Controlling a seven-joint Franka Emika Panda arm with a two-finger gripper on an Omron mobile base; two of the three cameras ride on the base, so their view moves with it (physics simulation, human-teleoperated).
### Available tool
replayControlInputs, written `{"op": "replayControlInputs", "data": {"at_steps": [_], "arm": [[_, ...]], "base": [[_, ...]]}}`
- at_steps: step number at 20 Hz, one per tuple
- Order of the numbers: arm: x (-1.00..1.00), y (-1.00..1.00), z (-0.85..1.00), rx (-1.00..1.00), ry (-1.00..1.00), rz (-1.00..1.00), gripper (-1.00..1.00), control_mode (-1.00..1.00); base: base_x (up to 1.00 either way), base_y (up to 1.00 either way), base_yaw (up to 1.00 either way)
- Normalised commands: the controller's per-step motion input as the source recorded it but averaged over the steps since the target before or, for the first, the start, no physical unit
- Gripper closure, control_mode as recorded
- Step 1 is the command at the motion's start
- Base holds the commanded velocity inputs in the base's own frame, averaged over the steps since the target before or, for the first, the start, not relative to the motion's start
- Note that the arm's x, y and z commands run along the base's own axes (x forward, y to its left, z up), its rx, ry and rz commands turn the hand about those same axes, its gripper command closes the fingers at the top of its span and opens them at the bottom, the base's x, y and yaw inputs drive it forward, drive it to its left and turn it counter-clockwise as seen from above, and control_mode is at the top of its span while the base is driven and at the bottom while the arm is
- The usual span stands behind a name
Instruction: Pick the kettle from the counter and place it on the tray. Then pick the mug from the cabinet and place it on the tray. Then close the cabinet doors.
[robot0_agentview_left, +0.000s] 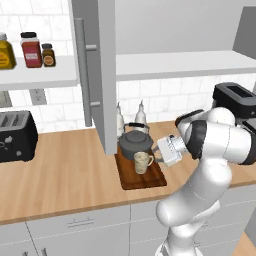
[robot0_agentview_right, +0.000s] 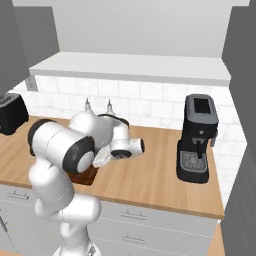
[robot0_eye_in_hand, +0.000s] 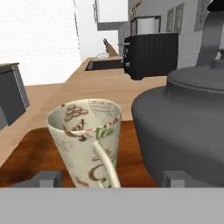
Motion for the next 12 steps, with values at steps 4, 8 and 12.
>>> {"op": "replayControlInputs", "data": {"at_steps": [4, 8, 12], "arm": [[-0.39, 0.00, 0.63, 0.00, 0.06, 0.00, -1.00, -1.00], [-0.61, 0.00, 0.62, 0.00, 0.05, -0.04, -1.00, -1.00], [-0.63, 0.00, 0.68, 0.00, 0.06, -0.09, -1.00, -1.00]], "base": [[0.00, 0.00, 0.00], [0.00, 0.00, 0.00], [0.00, 0.00, 0.00]]}}
